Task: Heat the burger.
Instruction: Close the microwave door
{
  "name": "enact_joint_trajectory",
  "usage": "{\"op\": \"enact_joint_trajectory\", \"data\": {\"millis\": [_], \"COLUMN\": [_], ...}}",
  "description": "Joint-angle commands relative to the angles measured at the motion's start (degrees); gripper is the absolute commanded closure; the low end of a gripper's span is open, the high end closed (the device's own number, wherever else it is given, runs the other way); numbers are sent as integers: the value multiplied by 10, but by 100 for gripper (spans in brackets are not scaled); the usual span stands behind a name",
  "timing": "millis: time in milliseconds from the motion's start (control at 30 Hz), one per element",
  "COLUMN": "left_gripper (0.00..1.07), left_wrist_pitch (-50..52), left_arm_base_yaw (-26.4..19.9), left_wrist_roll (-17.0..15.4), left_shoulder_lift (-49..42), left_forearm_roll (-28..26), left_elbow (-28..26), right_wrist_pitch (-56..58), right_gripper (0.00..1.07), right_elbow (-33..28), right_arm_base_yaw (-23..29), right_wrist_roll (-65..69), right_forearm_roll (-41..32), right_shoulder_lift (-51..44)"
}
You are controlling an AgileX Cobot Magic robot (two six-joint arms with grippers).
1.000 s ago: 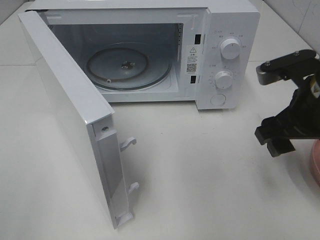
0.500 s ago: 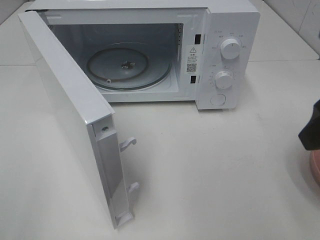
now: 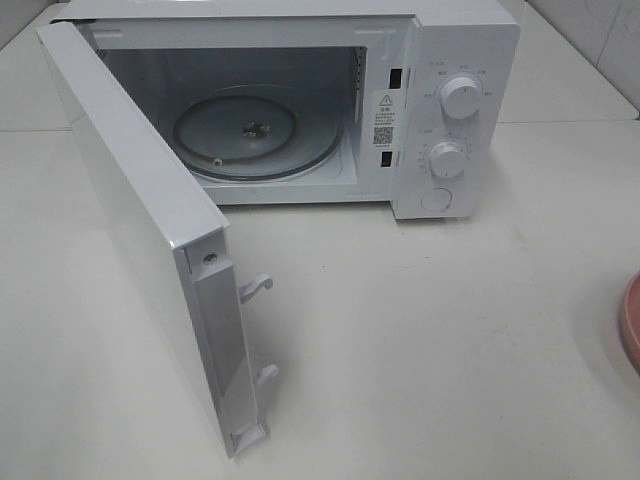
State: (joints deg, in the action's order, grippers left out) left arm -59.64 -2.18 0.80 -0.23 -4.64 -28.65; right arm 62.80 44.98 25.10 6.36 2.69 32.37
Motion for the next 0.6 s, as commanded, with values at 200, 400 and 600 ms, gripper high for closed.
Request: {"op": "enact_joint_trajectory", "data": {"millis": [200,400,600], "left_gripper": [8,8,8], "left_wrist_pitch": [3,3,3], "left_arm_base_yaw": [1,1,1], "left_wrist_roll": [1,1,1], "left_shoulder_lift": [-13,-13,-13], "left_forearm_roll": [0,0,0], "left_elbow": [2,2,2], "right_wrist_pitch": [2,-4,-22], "right_gripper": [31,31,31], "right_elbow": [-81,-112,-139], "right_arm_base_yaw": [-73,-131,-179], "right_wrist_roll": [-19,-21,-10], "right_forearm_roll": [-1,-2,-27], "right_shoulder_lift": [-135,-212,-285]}}
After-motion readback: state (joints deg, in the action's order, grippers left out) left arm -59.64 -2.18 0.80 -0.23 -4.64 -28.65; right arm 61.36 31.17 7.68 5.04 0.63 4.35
